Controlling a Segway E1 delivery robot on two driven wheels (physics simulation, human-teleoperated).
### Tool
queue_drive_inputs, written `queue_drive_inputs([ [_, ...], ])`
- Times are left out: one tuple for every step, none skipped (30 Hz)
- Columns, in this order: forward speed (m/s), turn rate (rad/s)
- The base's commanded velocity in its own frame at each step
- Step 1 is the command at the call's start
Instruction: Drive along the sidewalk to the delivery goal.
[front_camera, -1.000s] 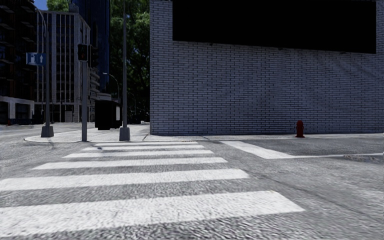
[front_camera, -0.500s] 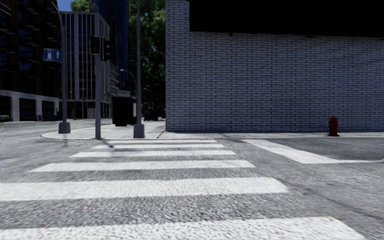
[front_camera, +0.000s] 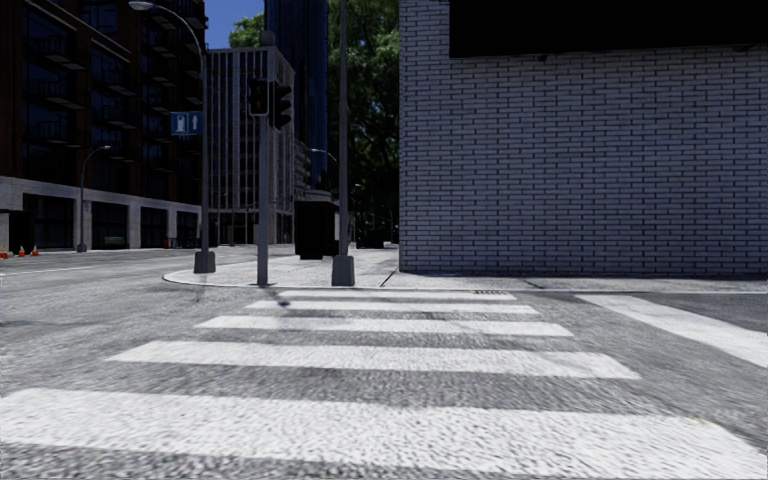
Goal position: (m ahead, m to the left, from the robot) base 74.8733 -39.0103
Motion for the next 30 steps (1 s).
queue_drive_inputs([
  [1.25, 0.00],
  [1.25, 0.00],
  [1.28, 0.00],
  [1.29, 0.00],
  [1.29, 0.00],
  [1.29, 0.00],
  [1.29, -0.05],
  [1.31, -0.17],
  [1.31, -0.17],
  [1.33, -0.31],
  [1.33, -0.38],
  [1.33, -0.40],
  [1.33, -0.40],
  [1.34, -0.40],
  [1.34, -0.41],
  [1.34, -0.41],
  [1.34, -0.41],
  [1.34, -0.41],
  [1.34, -0.41],
  [1.34, -0.41],
  [1.34, -0.40],
  [1.34, 0.00],
  [1.34, 0.00],
  [1.34, 0.00],
  [1.34, 0.00],
  [1.35, 0.00],
  [1.43, 0.00],
  [1.43, 0.00],
  [1.58, 0.00],
  [1.65, 0.00],
])
